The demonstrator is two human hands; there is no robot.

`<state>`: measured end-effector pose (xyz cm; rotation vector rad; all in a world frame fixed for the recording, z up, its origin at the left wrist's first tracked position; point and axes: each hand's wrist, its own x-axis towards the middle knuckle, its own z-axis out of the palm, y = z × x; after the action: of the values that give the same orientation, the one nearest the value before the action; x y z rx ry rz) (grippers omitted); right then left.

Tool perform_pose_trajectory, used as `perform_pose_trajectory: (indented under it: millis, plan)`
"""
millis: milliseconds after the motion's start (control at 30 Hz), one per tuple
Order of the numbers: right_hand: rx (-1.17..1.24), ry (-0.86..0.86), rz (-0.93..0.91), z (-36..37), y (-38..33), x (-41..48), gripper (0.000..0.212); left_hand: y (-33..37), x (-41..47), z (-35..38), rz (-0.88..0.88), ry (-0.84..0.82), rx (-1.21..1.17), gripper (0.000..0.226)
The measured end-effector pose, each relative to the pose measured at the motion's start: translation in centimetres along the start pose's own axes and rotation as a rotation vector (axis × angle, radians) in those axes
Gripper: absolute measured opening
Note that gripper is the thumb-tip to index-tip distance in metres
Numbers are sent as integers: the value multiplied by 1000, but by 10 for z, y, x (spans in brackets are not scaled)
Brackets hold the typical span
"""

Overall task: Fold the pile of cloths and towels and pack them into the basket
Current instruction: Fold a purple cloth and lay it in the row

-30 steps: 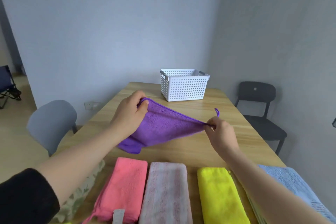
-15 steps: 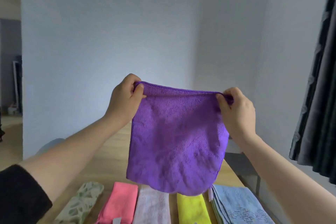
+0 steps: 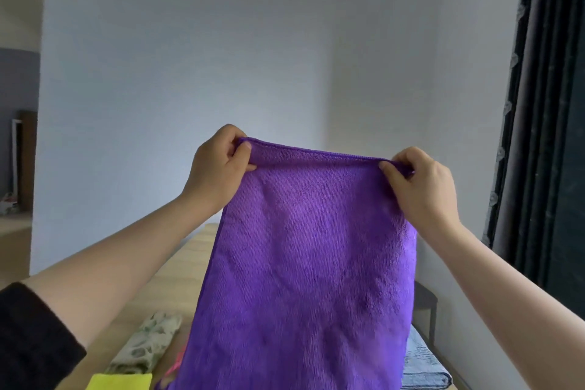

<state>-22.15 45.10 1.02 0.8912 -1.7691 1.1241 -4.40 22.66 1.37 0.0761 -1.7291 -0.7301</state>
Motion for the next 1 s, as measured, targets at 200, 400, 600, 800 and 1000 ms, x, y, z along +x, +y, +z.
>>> perform_pose_trajectory:
  millis: [200,400,600,800,1000]
  plan:
    - [-56,-191,96,50,40,-29,17,-71,-29,24,-239,-126,8,15]
    - [-102,-403,203,113,95,-74,19,-162,-69,55,-432,-202,33,11]
    - [-152,-535,253,150,126,-106,18,-216,-94,76,-523,-261,47,22]
    - [-117,-584,326,147,127,-134,18,-225,-120,71,-548,-326,47,24]
    - [-49,-565,343,114,109,-163,15,-200,-153,49,-457,-399,112,26]
